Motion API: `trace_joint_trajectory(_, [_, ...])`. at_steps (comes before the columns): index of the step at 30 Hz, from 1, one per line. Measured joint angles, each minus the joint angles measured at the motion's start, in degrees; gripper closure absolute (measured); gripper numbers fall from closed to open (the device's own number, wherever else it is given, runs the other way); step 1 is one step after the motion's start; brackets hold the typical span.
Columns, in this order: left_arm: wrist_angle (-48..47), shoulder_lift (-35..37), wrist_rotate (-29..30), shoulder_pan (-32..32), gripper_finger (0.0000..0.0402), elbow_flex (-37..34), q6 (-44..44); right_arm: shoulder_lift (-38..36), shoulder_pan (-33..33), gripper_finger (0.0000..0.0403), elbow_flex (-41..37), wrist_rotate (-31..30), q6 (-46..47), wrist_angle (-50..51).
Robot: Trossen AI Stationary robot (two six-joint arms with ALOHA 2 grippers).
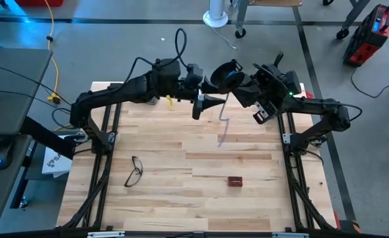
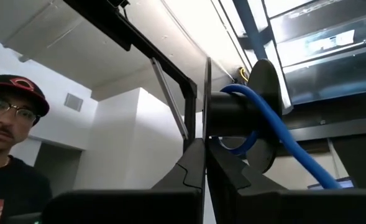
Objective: Coil cords
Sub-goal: Coil the blue wire onto the spool
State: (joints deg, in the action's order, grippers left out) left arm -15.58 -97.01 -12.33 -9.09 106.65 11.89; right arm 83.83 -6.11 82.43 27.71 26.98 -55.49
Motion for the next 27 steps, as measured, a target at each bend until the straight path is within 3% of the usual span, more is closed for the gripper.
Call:
trace_joint_trajectory(14, [3.0,-0.7,0.2,1.7,0.0198,0.1,0.4,0.0,0.0,0.0403,0.0,0.3,0.0,0.0])
trace_joint_trajectory(27, [2.9,-1.0,-3.3,1.9,0.0198,0.1,2.0,0.0,0.0,0.0403,0.0,0.3,0.0,0.0])
